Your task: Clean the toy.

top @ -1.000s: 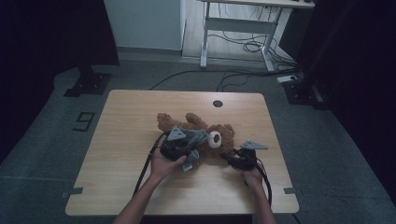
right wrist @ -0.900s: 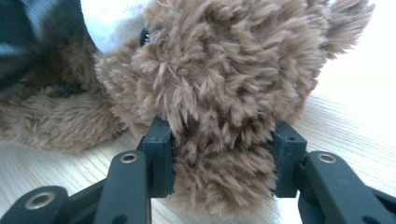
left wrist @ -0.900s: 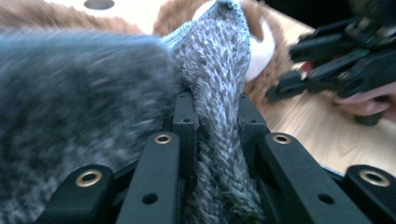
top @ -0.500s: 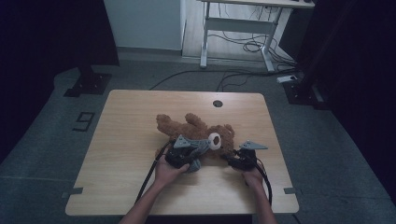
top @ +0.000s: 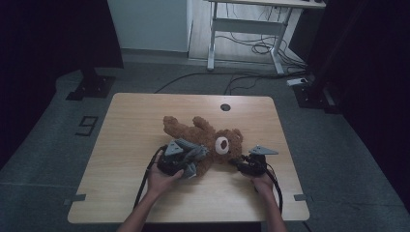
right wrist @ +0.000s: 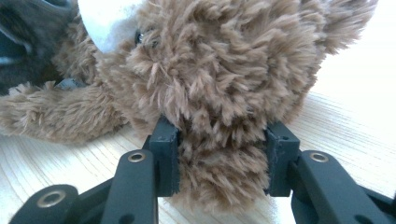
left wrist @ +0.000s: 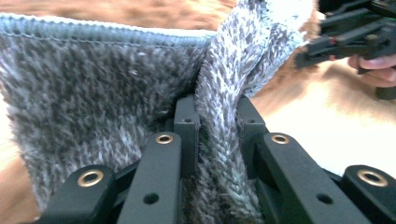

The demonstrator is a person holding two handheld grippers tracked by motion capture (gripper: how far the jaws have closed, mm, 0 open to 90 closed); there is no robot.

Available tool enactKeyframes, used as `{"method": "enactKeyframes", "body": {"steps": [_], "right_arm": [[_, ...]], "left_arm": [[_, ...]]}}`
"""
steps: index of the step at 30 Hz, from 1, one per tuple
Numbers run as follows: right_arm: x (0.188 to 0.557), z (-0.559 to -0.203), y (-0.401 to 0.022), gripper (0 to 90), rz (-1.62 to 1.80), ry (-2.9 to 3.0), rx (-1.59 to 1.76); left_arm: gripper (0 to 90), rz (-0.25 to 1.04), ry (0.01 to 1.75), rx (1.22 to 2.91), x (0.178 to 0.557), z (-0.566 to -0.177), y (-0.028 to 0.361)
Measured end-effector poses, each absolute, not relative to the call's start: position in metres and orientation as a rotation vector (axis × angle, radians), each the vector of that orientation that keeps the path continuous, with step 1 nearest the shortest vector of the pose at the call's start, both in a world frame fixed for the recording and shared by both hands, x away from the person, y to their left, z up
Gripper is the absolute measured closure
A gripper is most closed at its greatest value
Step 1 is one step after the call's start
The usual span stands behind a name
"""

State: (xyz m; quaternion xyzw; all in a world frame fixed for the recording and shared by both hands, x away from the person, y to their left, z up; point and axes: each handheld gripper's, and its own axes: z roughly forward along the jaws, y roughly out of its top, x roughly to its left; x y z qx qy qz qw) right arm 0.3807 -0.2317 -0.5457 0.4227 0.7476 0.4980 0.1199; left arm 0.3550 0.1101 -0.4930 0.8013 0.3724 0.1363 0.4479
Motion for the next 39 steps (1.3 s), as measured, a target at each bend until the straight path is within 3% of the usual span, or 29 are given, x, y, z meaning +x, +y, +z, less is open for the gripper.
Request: {"method": "enactKeyframes", "body": {"steps": [7,12,15,22,27,32,35,39], "right_arm": [[0.381,-0.547,-0.233,57.5,1.461,2.193,1.231],[0.381,-0.547,-0.233,57.5,1.462,2.196,1.233],[0.381,-0.548,-0.233,59.1,1.474,2.2,1.212],[0.382,-0.549,-0.229,62.5,1.506,2.219,1.173],[0.382,-0.55,-0.227,63.1,1.518,2.221,1.164],[0.382,-0.55,-0.228,62.5,1.529,2.209,1.177],[0.382,-0.55,-0.229,62.2,1.525,2.207,1.188],[0.382,-0.55,-0.23,62.3,1.523,2.219,1.18]], "left_arm": [[75.2,0.342,1.042,1.909,0.356,-0.497,0.166],[75.2,0.359,1.073,1.898,0.354,-0.497,0.179],[75.3,0.347,1.003,1.879,0.348,-0.492,0.181],[75.4,0.329,0.88,1.869,0.344,-0.472,0.154],[75.4,0.324,0.782,1.928,0.353,-0.456,0.098],[75.5,0.311,0.775,1.996,0.365,-0.465,0.056],[75.6,0.407,0.787,2.091,0.37,-0.483,0.03],[75.9,0.476,0.813,2.087,0.367,-0.486,0.041]]}}
